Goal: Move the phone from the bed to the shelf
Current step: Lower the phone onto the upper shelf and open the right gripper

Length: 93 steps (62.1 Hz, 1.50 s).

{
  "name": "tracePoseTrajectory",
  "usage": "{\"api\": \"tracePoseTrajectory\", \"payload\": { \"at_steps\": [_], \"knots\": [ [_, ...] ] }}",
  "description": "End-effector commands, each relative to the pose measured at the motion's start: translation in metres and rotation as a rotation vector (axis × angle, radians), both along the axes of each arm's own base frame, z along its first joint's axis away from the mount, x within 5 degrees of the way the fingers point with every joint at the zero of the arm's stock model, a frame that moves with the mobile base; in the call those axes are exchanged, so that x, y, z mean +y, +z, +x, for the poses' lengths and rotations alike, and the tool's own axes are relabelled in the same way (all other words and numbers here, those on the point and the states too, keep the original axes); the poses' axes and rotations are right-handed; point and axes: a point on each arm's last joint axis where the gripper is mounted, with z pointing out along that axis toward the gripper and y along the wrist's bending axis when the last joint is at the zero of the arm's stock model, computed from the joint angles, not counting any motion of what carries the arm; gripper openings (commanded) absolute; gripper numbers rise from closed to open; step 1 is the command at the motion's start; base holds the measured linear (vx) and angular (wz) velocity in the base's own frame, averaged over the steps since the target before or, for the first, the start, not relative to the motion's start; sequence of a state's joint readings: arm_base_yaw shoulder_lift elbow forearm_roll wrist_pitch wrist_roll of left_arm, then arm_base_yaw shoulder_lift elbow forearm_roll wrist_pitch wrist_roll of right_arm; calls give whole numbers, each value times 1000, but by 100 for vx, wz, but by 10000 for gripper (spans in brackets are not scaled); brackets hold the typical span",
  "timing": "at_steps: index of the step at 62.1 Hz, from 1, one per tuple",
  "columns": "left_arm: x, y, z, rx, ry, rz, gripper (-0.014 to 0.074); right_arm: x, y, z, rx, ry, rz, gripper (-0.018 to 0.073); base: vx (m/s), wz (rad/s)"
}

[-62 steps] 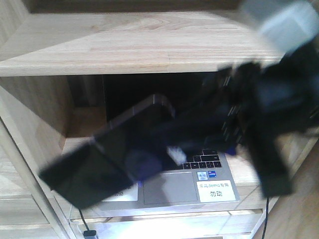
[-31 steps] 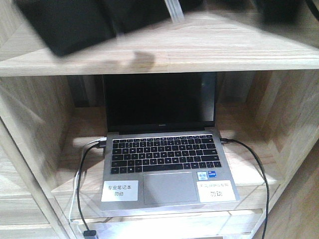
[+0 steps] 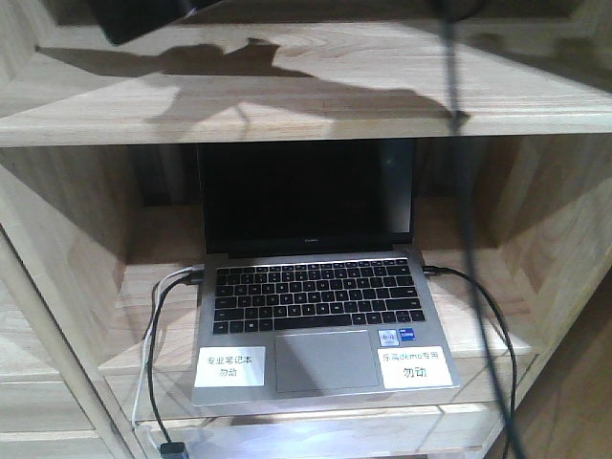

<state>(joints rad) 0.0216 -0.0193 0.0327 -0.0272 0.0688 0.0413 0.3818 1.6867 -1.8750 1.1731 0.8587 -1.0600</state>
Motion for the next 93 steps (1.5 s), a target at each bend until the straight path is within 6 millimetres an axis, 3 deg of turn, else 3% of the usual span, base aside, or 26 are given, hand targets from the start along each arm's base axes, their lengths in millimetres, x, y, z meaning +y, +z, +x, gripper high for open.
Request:
{"api": "tracePoseTrajectory", "payload": {
  "at_steps": [1,24,50,62,73,80,93],
  "knots": [
    [0,16,-2,-108,1,-16,1,-3,22,2,-46,-24,144,-2,0,0],
    [0,16,-2,-108,1,-16,1,14,-24,46,18,-41,139,-2,0,0],
    [0,16,-2,-108,1,-16,1,16,-40,64,40,-114,137,37,0,0],
    [0,16,-2,-108,1,-16,1,15,-40,65,29,-119,133,206,0,0],
    [0,16,-2,-108,1,-16,1,15,-39,66,27,-132,136,547,0,0],
    [0,16,-2,-108,1,-16,1,13,-37,66,18,-153,141,714,0,0],
    [0,16,-2,-108,1,-16,1,11,-31,62,-4,-157,136,713,0,0]
  ]
}}
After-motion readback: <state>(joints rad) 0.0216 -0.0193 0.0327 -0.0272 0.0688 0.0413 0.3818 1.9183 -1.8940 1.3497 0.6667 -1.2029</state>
